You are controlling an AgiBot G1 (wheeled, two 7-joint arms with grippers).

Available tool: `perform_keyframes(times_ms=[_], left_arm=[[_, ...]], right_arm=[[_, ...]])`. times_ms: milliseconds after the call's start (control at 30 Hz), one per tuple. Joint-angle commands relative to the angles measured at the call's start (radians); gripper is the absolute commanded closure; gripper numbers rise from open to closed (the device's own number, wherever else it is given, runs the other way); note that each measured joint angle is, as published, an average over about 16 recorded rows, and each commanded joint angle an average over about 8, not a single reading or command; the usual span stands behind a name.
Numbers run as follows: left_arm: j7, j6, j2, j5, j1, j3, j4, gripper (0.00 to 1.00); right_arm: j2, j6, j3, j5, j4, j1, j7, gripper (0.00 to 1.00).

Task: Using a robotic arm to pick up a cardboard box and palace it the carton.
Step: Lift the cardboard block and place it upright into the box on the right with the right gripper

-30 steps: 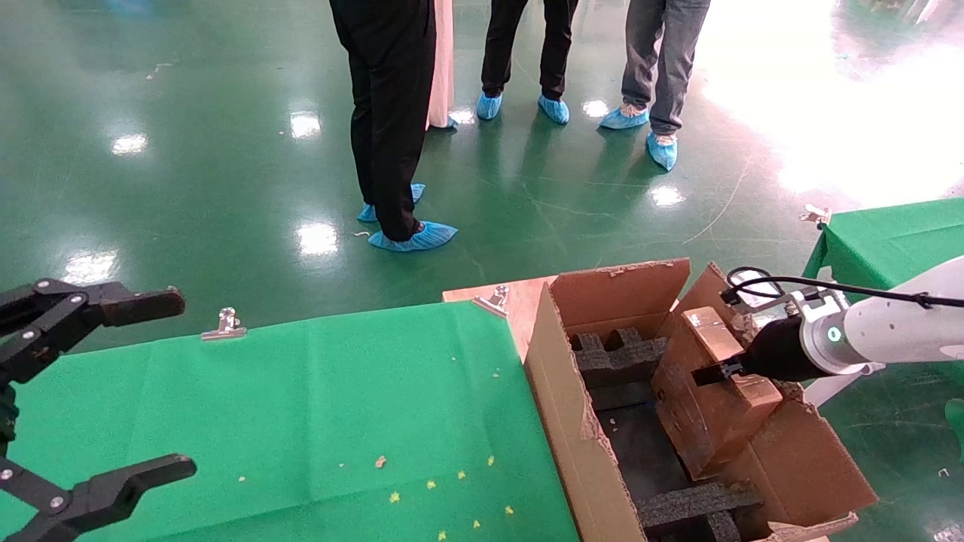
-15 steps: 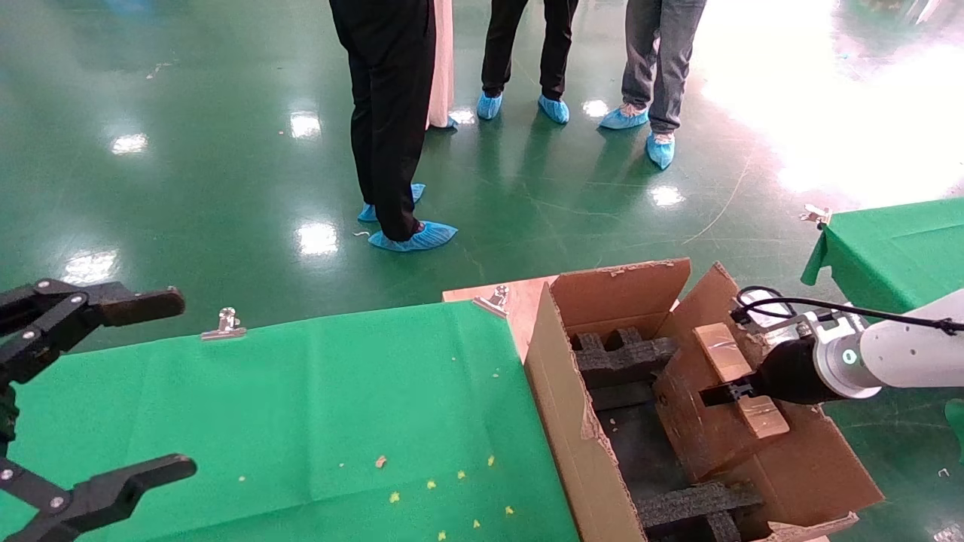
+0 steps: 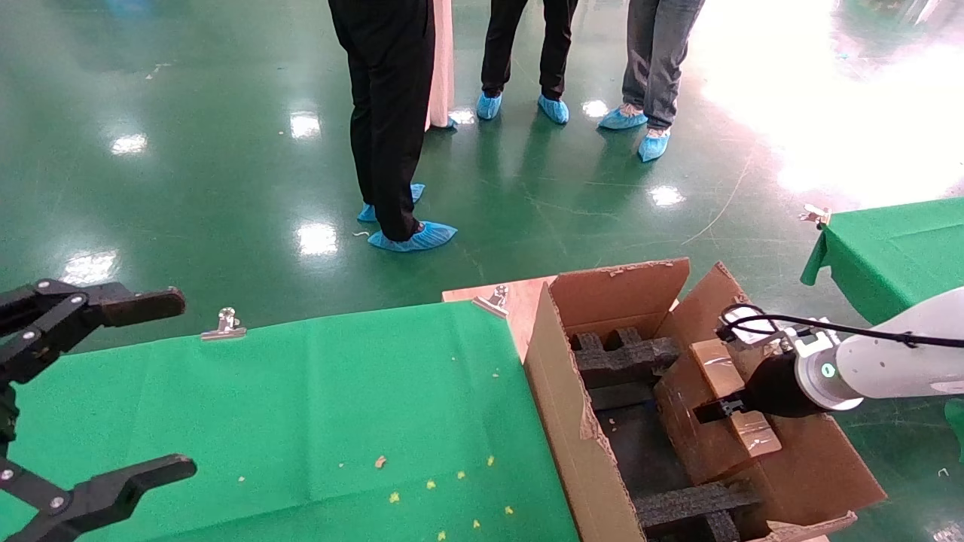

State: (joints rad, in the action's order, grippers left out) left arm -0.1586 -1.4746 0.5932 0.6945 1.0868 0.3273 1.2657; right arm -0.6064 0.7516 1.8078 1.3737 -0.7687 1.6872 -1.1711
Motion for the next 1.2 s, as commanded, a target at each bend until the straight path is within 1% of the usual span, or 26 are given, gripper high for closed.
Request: perform_keyframes(times_ms=[33, 267, 300, 333, 533, 567, 600, 1200], left_arm=[[0.000, 0.000, 0.000, 0.000, 0.000, 0.000, 0.000, 0.00], [0.000, 0.000, 0.000, 0.000, 0.000, 0.000, 0.000, 0.00], [0.000, 0.000, 0.000, 0.000, 0.000, 0.000, 0.000, 0.00], [0.000, 0.000, 0.000, 0.000, 0.000, 0.000, 0.000, 0.00], [0.000, 0.000, 0.000, 0.000, 0.000, 0.000, 0.000, 0.00], [0.000, 0.000, 0.000, 0.000, 0.000, 0.000, 0.000, 0.00], [0.000, 0.000, 0.000, 0.000, 0.000, 0.000, 0.000, 0.00], [0.000, 0.000, 0.000, 0.000, 0.000, 0.000, -0.001, 0.00]], right_arm=[[-0.012, 0.003, 0.002, 0.001, 0.014, -0.005, 0.004, 1.00], [-0.040, 0.023, 0.000, -0.011, 0.057, -0.013, 0.027, 1.00], [-0.043, 0.025, 0.000, -0.012, 0.061, -0.013, 0.030, 0.98], [-0.045, 0.028, -0.001, -0.014, 0.065, -0.013, 0.034, 0.93], [-0.054, 0.041, -0.004, -0.023, 0.078, -0.015, 0.048, 0.18], [-0.055, 0.043, -0.005, -0.024, 0.079, -0.015, 0.050, 0.07], [-0.055, 0.044, -0.005, -0.024, 0.079, -0.015, 0.050, 0.00], [-0.044, 0.036, -0.007, -0.019, 0.060, -0.002, 0.041, 0.00]])
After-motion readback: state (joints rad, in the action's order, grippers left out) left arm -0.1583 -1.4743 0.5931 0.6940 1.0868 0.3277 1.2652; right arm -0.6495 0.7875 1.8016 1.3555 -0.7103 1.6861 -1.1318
